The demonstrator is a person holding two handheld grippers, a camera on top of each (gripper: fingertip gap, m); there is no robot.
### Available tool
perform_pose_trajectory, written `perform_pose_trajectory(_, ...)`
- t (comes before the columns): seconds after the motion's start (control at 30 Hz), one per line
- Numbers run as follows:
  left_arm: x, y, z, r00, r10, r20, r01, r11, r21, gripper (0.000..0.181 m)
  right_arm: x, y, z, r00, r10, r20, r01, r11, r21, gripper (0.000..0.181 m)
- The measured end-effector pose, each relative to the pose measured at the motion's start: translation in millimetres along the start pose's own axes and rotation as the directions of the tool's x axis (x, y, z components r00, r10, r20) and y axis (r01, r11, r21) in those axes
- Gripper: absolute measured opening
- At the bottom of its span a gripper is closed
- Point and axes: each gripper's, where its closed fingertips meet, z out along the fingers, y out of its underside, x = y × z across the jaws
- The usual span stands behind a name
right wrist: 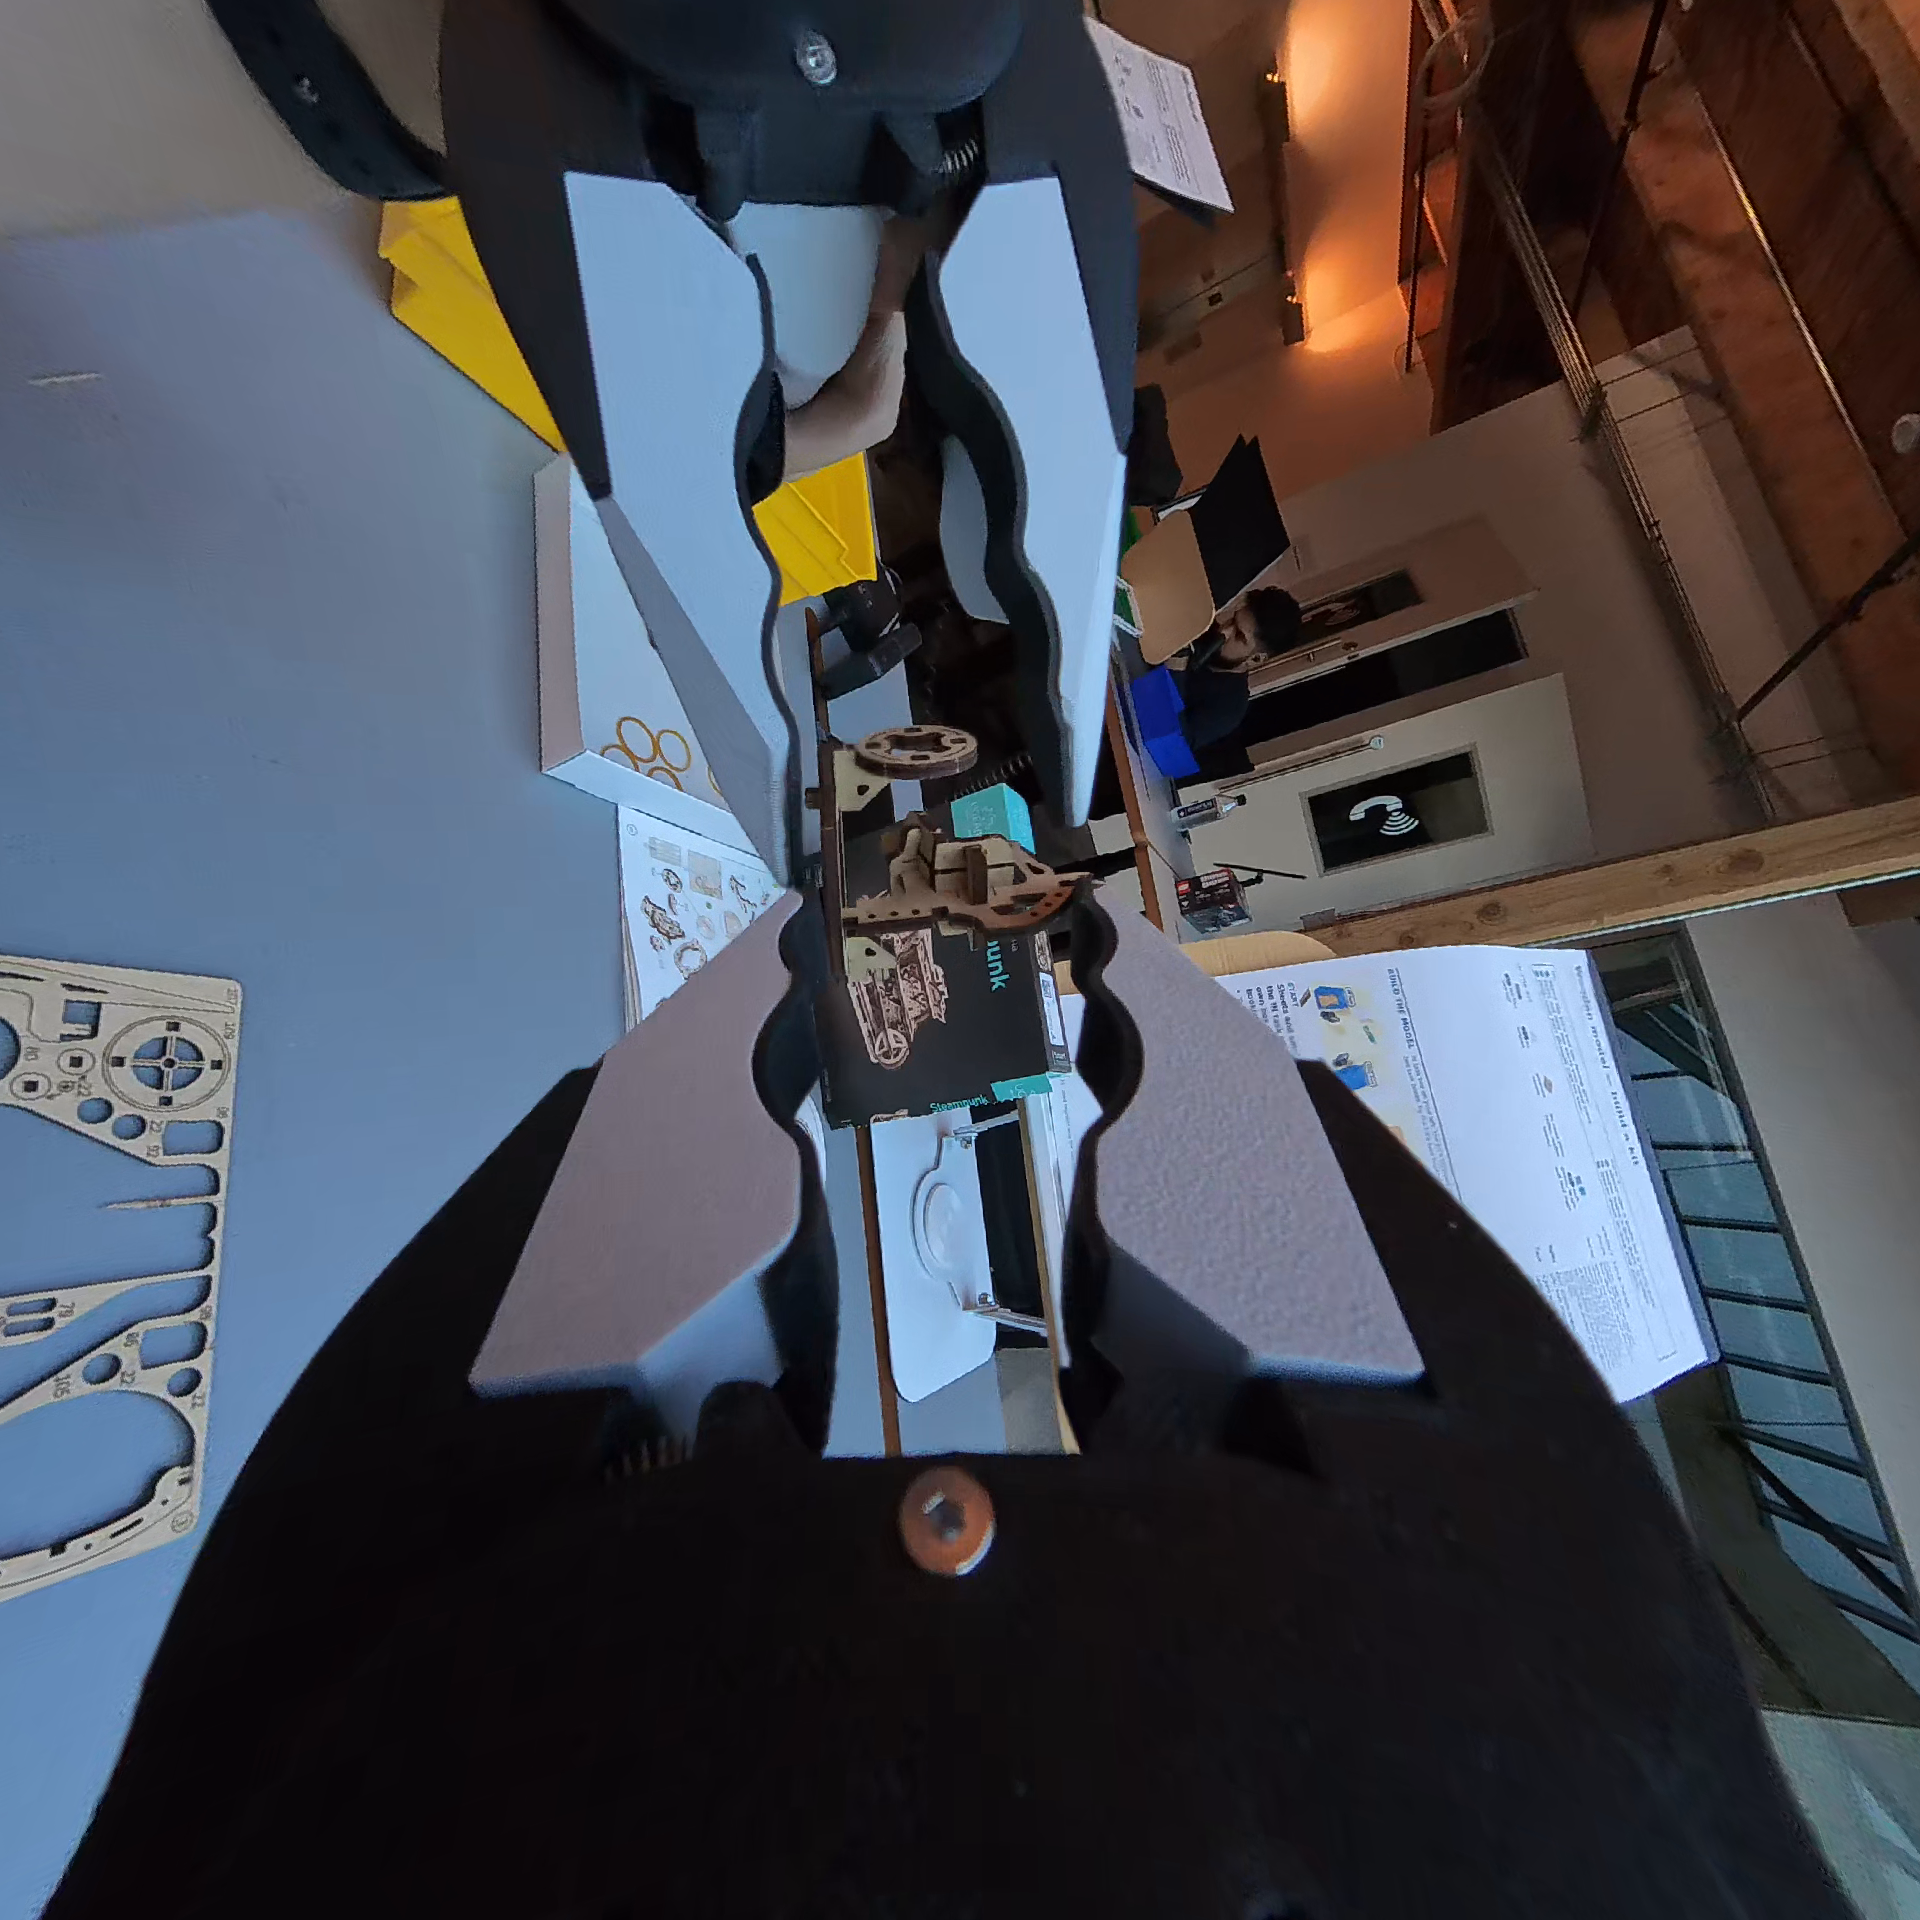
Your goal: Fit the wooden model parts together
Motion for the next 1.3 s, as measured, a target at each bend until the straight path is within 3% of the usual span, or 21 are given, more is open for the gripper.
perform_pose_trajectory(0.23, 7, 12, 6, 0.998, 0.064, -0.006, -0.064, 0.991, -0.12, 0.048, -9, 7, 5, 0.993, -0.118, 0.01, 0.118, 0.99, -0.081, 0.046)
perform_pose_trajectory(0.63, 17, 24, 11, 0.987, 0.158, -0.044, -0.163, 0.963, -0.213, 0.044, -18, 11, 5, 0.978, -0.207, 0.038, 0.21, 0.97, -0.119, 0.046)
perform_pose_trajectory(1.03, 18, 11, 4, 0.992, 0.105, -0.066, -0.111, 0.989, -0.096, 0.043, -17, -1, -2, 0.989, -0.143, 0.044, 0.143, 0.99, 0.01, 0.046)
perform_pose_trajectory(1.3, 30, -8, -6, 0.987, 0.075, -0.143, -0.072, 0.997, 0.022, 0.043, -24, -19, -19, 0.989, -0.036, 0.144, 0.011, 0.984, 0.175, 0.047)
